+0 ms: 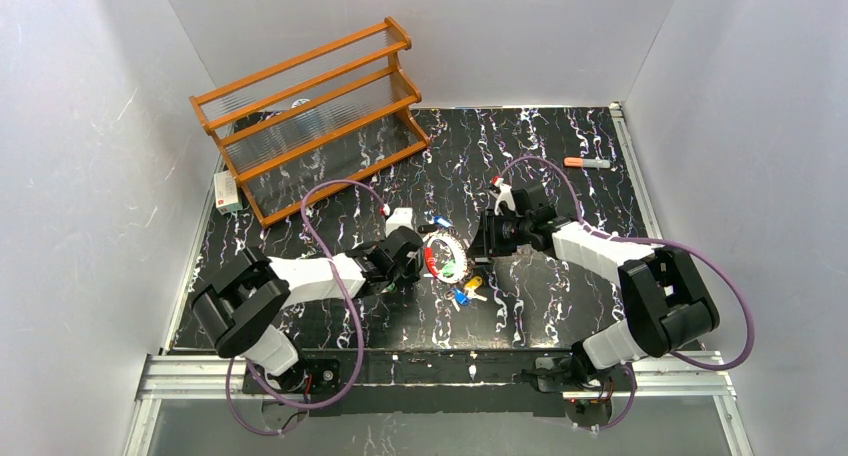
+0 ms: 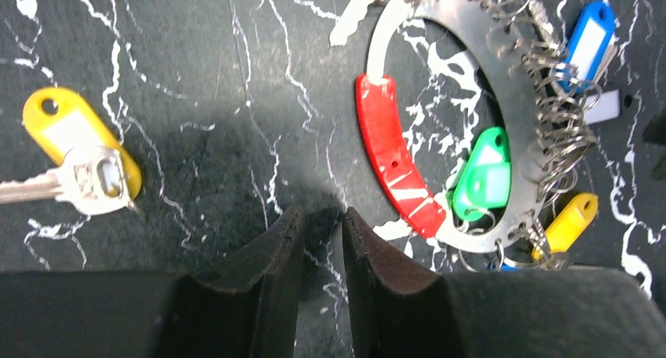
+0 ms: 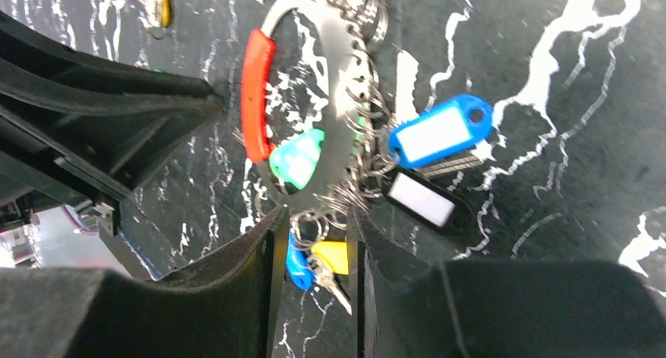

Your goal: Put the keys on the keyring

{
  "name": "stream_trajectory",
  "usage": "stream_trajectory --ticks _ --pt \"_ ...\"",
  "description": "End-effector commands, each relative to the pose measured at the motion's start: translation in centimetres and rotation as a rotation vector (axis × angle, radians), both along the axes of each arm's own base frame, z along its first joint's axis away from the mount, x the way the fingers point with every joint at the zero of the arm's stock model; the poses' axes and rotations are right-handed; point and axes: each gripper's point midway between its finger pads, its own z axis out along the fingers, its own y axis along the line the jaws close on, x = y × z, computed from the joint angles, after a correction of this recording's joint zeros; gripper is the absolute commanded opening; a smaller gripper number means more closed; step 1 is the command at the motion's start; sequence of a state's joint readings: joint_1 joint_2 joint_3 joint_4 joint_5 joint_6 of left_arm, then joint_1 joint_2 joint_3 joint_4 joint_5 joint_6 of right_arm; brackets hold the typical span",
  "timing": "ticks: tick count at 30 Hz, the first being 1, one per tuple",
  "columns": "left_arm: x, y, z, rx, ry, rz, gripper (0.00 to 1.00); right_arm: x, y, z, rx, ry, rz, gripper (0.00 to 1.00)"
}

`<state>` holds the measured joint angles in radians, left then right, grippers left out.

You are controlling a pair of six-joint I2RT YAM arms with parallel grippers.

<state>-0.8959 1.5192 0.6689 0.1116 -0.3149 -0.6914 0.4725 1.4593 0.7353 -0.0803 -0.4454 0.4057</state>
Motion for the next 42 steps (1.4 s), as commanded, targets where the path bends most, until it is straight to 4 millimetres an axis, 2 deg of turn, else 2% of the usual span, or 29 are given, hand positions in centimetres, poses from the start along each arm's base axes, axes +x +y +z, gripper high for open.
stream_trajectory --ticks 1,4,8,11,14,17,21,23,25,27,30,34,38,42 --pt "0.8 0.3 -1.7 0.033 0.038 0.005 0.24 -0.6 -1.2 -1.4 -0.030 0.027 -0.012 0.42" --pt "1.8 0.0 -2.1 0.038 0.047 -0.002 0.23 -0.9 -1.1 -1.7 0.000 0.032 0.002 0.49" --pt "3.1 -0.4 -2.6 0.042 0.055 -0.012 0.22 -0.4 -1.2 -1.6 0.016 0.001 0.001 0.59" --pt "4.0 -1.0 -3.3 0.028 0.079 -0.021 0.21 0.4 -0.9 -1.3 0.034 -0.032 0.012 0.60" --pt "4.7 -1.9 -3.8 0.008 0.095 -0.039 0.20 0.5 -0.6 -1.6 0.043 -0.028 0.033 0.58" --pt "5.5 -2.8 -3.9 -0.006 0.100 -0.054 0.19 0.3 -0.2 -2.2 0.053 0.004 0.056 0.50" --pt "6.5 -4.4 -3.6 -0.027 0.097 -0.085 0.20 -0.8 0.8 -2.2 0.120 0.074 0.109 0.27" --pt "6.8 -5.0 -3.4 -0.037 0.096 -0.100 0.20 -1.4 1.1 -1.6 0.155 0.097 0.131 0.17" --pt "7.0 -5.3 -3.3 -0.043 0.095 -0.110 0.20 -1.9 1.5 -0.4 0.198 0.094 0.154 0.15" --pt "7.1 -5.6 -2.9 -0.047 0.090 -0.119 0.21 -2.0 1.7 1.0 0.224 0.065 0.166 0.16" --pt "7.1 -5.5 -2.5 -0.040 0.084 -0.128 0.22 -1.4 1.3 2.7 0.210 -0.008 0.134 0.42" --pt "6.8 -4.9 -1.6 -0.028 0.074 -0.130 0.23 -0.4 0.2 2.6 0.132 -0.064 0.078 0.58" --pt "6.2 -3.7 -0.7 -0.013 0.062 -0.124 0.23 -0.6 -0.2 2.1 0.098 -0.052 0.078 0.59" --pt "4.8 -2.6 0.7 -0.034 0.047 -0.120 0.24 -1.1 0.2 1.8 0.120 -0.032 0.108 0.48"
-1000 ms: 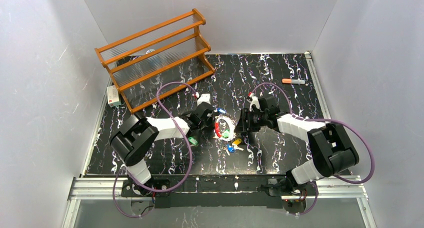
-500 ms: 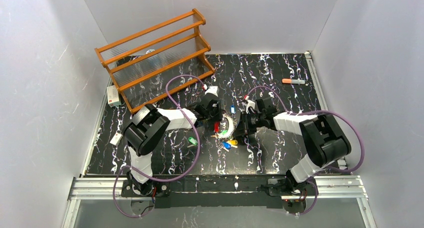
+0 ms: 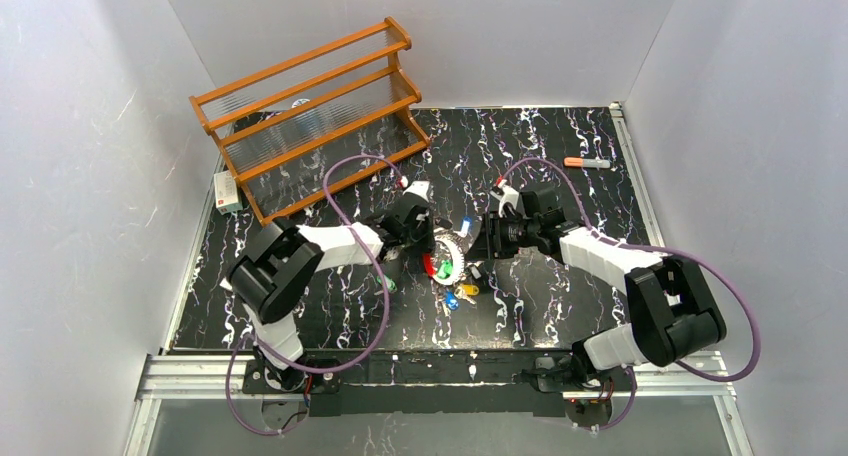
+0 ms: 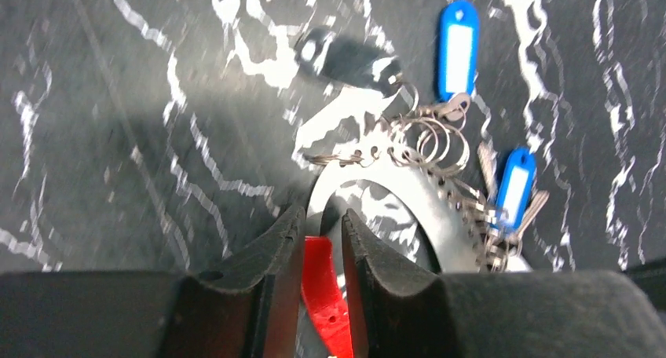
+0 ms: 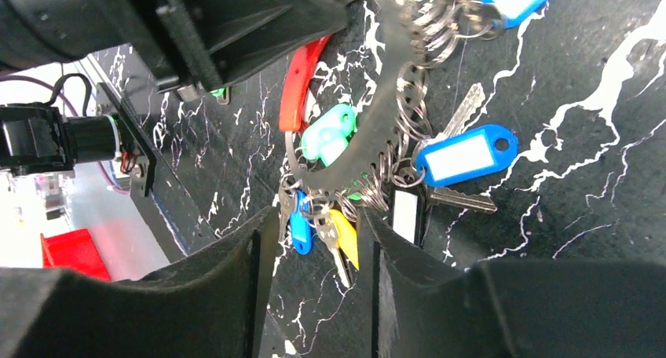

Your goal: Put the keys on the keyring

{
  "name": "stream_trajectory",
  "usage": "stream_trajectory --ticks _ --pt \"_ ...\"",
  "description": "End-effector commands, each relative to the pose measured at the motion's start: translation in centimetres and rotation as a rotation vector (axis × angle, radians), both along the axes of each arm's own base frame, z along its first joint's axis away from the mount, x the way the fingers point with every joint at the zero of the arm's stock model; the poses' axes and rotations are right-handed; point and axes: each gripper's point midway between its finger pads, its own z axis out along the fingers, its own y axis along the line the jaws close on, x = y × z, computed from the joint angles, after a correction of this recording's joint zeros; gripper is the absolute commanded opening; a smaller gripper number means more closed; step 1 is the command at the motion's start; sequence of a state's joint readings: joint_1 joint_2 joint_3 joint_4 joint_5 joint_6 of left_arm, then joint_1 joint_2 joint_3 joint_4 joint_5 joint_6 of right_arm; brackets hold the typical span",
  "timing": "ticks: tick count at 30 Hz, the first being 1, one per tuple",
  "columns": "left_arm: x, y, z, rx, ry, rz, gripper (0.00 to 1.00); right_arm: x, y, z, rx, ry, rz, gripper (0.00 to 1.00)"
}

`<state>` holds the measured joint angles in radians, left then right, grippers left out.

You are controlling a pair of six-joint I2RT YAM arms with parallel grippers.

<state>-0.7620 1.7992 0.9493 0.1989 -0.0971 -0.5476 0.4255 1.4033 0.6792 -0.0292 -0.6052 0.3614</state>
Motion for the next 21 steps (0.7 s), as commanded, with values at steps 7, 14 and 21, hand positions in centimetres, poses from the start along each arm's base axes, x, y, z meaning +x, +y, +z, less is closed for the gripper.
stream_trajectory --ticks 7,14,21 --pt "-4.9 3.6 2.7 -0.066 -0.011 -0.018 0.25 -0.4 0.9 -1.1 0.004 0.042 0.060 0.35" --pt "-6.4 4.2 1.3 -0.099 0.048 0.016 0.26 -1.9 0.9 -4.0 -0.075 0.114 0.100 0.38" --pt "-7.1 4.2 -0.6 -0.112 0.097 0.034 0.25 -4.4 2.9 -2.2 0.039 0.111 0.237 0.46"
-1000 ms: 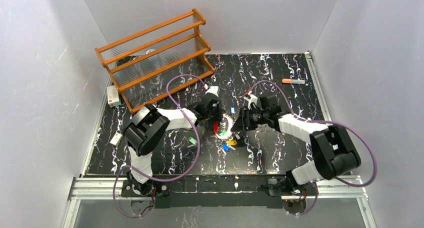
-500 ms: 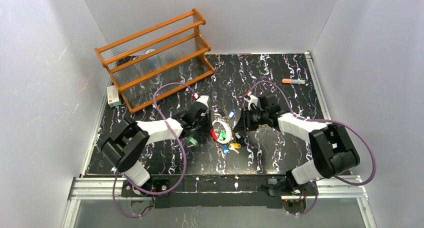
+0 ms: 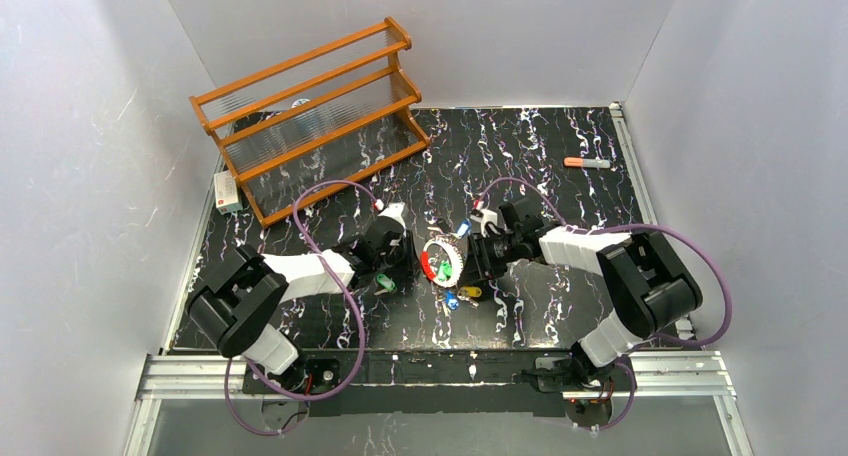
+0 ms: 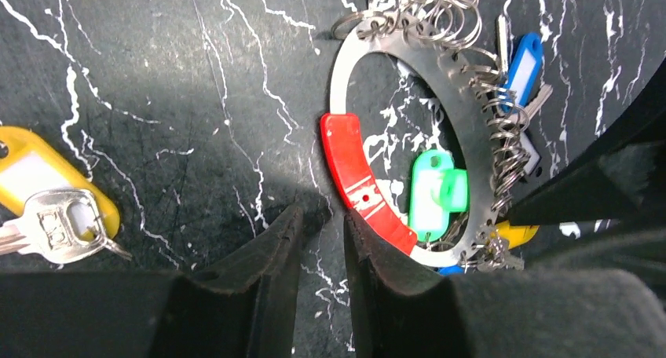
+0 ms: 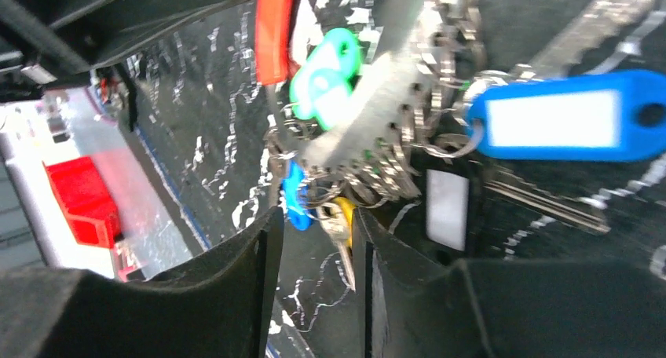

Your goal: Put the keys on the keyring

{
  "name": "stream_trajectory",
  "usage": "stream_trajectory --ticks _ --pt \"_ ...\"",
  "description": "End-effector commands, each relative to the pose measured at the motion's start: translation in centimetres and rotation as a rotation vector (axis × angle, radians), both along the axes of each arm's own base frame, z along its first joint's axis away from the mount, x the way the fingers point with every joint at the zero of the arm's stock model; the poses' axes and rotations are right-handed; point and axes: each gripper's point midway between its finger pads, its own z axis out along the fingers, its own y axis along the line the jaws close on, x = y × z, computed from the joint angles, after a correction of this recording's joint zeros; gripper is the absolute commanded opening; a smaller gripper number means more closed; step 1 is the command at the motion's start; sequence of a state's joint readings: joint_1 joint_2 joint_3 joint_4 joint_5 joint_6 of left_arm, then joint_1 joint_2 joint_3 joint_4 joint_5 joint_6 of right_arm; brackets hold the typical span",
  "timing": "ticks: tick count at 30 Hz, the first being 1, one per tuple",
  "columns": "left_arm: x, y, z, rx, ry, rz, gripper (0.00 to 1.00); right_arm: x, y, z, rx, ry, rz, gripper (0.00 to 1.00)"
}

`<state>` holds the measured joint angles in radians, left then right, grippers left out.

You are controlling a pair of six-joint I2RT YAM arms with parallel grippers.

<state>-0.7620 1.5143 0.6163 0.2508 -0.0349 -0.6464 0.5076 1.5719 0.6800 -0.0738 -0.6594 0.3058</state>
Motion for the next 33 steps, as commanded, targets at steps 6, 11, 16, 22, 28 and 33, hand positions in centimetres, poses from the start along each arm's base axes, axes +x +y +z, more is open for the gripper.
stream_trajectory --ticks 6,11,16,22,28,33 --pt "0.5 -1.4 -0.8 -0.039 0.026 -0.002 0.24 3.6 -0.1 3.3 0.051 -0.125 -0.094 0.47" --pt "1.6 -2.0 -1.2 -0.006 0.026 0.000 0.21 6.1 -2.1 2.0 -0.045 -0.156 -0.205 0.47" --pt "2.5 -1.8 -2.1 0.038 0.037 0.009 0.16 5.7 -0.7 1.2 0.013 -0.093 -0.154 0.40" --pt "3.5 -1.5 -2.6 0.059 0.044 0.021 0.14 2.4 1.2 1.9 0.121 -0.019 -0.039 0.26" --pt "4.1 -1.6 -1.0 0.051 -0.004 0.003 0.18 4.9 -1.0 4.5 0.000 -0.213 -0.163 0.50" --pt "3.9 -1.3 1.3 0.029 -0.064 -0.019 0.25 7.9 -2.8 6.5 -0.095 -0.364 -0.262 0.59"
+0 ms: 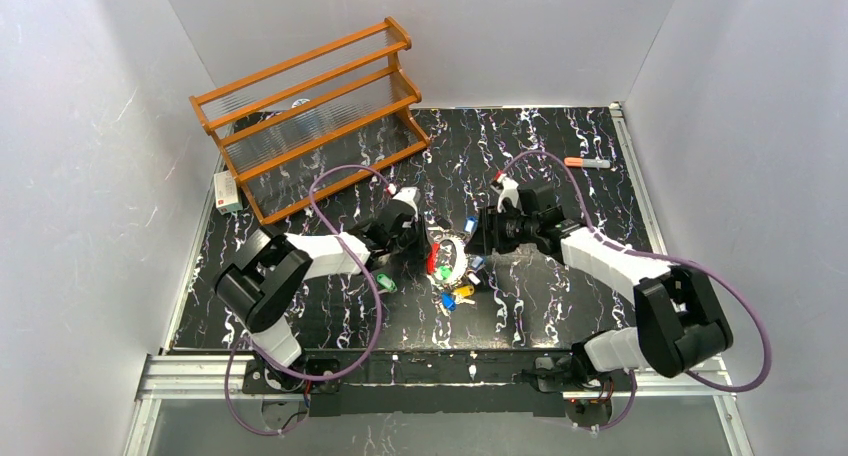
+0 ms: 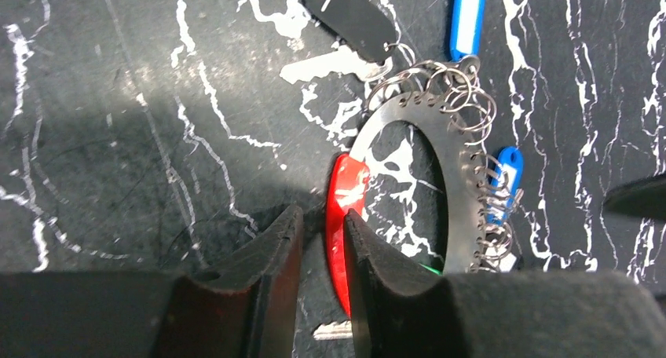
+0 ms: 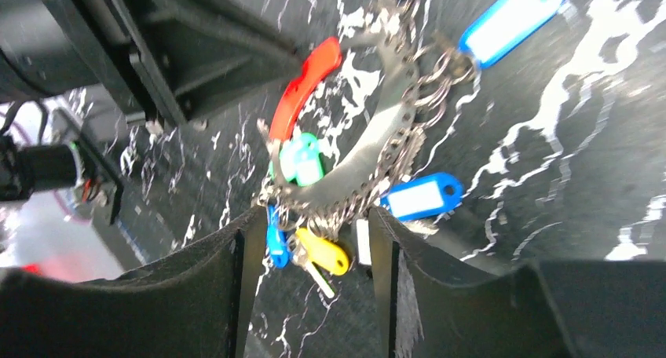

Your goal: Put the keys on the keyring

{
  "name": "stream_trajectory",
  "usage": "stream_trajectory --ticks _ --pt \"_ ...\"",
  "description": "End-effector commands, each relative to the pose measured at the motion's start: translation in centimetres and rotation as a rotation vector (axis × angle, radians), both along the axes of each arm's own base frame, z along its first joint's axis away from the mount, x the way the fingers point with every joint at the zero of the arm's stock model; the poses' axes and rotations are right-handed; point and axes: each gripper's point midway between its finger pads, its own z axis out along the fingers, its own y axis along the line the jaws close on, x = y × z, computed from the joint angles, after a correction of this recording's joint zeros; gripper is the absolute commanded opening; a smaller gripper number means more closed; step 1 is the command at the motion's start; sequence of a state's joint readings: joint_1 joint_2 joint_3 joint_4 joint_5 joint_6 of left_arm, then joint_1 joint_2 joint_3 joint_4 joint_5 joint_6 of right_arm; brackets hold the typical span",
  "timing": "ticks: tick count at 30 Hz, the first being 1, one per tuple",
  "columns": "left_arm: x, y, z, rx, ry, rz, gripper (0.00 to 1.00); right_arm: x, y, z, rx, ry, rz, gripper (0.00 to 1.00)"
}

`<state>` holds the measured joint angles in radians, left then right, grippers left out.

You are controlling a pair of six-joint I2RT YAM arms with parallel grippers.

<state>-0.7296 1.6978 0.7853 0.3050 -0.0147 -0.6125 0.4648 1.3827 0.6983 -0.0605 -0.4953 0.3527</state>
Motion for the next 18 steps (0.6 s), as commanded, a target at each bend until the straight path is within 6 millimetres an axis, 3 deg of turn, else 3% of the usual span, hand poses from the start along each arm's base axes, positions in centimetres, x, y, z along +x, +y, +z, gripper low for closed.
stream_trajectory --ticks 1,10,18 --pt "-0.8 1.7 1.7 0.041 -0.041 -0.013 0.26 3.6 -1.5 1.9 -0.098 -0.144 -0.099 0.59" --pt "-2.1 3.6 6.5 -0.038 -0.174 0.003 0.30 3.8 0.0 0.2 -0.115 -0.065 -0.012 0.42" --pt "-3.1 4.8 8.3 -0.096 -0.242 0.026 0.33 3.3 1.0 -1.2 -0.204 -0.067 0.042 0.33"
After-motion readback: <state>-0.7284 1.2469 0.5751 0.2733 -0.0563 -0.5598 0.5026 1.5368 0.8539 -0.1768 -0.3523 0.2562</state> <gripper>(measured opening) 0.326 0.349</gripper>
